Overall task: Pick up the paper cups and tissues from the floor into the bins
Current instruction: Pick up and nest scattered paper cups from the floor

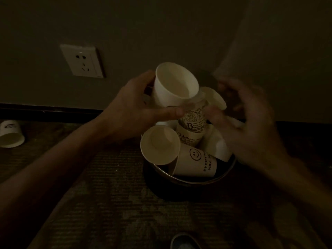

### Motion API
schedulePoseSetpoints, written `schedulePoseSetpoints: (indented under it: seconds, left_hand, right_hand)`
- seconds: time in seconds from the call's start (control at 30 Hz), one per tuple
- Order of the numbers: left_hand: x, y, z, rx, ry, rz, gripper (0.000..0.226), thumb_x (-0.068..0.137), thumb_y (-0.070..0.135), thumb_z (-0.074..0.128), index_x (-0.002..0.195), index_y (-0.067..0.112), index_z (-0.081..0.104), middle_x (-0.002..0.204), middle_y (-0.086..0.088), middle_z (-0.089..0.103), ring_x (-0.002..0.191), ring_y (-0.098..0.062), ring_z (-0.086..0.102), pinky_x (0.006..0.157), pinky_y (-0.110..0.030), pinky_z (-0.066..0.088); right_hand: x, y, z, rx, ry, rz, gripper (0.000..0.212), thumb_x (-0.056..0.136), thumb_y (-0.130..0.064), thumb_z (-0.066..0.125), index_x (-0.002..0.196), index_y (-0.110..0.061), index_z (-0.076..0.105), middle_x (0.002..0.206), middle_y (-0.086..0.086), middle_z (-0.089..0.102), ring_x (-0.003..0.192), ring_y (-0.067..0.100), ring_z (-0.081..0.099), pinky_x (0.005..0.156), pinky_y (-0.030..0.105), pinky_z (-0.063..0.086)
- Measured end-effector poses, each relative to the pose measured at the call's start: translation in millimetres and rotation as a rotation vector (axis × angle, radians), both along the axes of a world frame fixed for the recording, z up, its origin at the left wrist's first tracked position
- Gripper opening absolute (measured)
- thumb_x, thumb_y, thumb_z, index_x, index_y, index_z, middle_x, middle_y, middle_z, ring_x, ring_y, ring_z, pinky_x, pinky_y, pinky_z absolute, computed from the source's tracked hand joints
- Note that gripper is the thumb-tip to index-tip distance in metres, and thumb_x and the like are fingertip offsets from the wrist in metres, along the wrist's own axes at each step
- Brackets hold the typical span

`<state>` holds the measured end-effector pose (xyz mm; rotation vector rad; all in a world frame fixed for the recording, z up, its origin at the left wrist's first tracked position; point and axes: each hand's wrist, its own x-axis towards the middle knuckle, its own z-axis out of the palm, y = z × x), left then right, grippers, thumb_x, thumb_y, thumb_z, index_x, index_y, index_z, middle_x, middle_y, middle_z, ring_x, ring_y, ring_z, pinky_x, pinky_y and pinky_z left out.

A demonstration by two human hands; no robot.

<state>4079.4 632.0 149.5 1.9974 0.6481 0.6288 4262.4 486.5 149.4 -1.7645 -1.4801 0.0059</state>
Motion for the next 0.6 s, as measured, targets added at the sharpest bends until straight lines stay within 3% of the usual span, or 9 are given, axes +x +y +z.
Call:
schedulePoseSetpoints:
  seconds: [0.07,0.2,0.3,0.37,0.5,0.6]
  left_hand:
    - [-2.1,3.6,-5.0,-0.035,0.003,0.005,0.085,0.062,0.054,0.078,0.138,0.033,0.045,0.125,0.02,0.06,0.115,0.003,0.057,0.09,-0.03,0.054]
    - [-6.9,4.5,-17.4,-0.046,0.053,0.015,0.096,0.07,0.067,0.073,0.147,0.053,0.018,0.143,0.021,0.046,0.126,0.002,0.05,0.1,-0.03,0.047]
    - [-6.1,2.7,-27.9,-0.037,0.125,-0.008,0.083,0.077,0.075,0.058,0.146,0.056,0.017,0.152,0.015,0.038,0.13,-0.007,0.047,0.1,-0.033,0.046]
    - [-4.6,-0.5,-35.4,-0.114,0.142,-0.033,0.077,0.079,0.076,0.049,0.146,0.058,0.015,0.157,0.016,0.03,0.132,-0.007,0.044,0.096,-0.028,0.043]
    - [-3.8,-6.2,-44.6,-0.128,0.09,-0.031,0.072,0.089,0.063,0.041,0.149,0.055,0.001,0.158,0.027,0.013,0.133,0.009,0.026,0.099,-0.02,0.03]
    - [-3.9,-3.8,-41.4,-0.07,0.131,-0.006,0.065,0.094,0.066,0.035,0.149,0.055,0.002,0.162,0.018,0.015,0.112,0.016,0.049,0.091,-0.017,0.033]
  right_hand:
    - [-13.8,13.3,2.3,-0.008,-0.074,0.118,0.05,0.091,-0.051,0.054,0.134,-0.026,0.053,0.12,-0.015,0.05,0.115,0.01,0.05,0.093,0.026,0.043]
    - [-26.3,33.8,-3.9,-0.026,-0.214,0.187,0.022,0.094,-0.029,0.064,0.105,-0.011,0.072,0.106,-0.001,0.063,0.102,0.019,0.054,0.088,0.027,0.041]
    - [-24.3,41.1,-5.7,-0.043,-0.243,0.185,0.025,0.094,-0.032,0.062,0.091,-0.012,0.076,0.096,-0.002,0.066,0.095,0.018,0.054,0.081,0.029,0.042]
    - [-22.7,42.9,-7.0,-0.024,-0.263,0.189,0.029,0.092,-0.035,0.061,0.085,-0.011,0.075,0.093,-0.001,0.067,0.093,0.019,0.054,0.079,0.031,0.043]
    - [-23.0,40.3,-12.6,-0.026,-0.295,0.17,0.032,0.092,-0.035,0.06,0.08,-0.008,0.073,0.09,0.001,0.065,0.092,0.02,0.053,0.078,0.03,0.043]
    - [-24.6,39.4,-10.5,-0.034,-0.282,0.168,0.03,0.092,-0.034,0.062,0.081,-0.008,0.072,0.089,0.002,0.065,0.092,0.02,0.054,0.078,0.029,0.042]
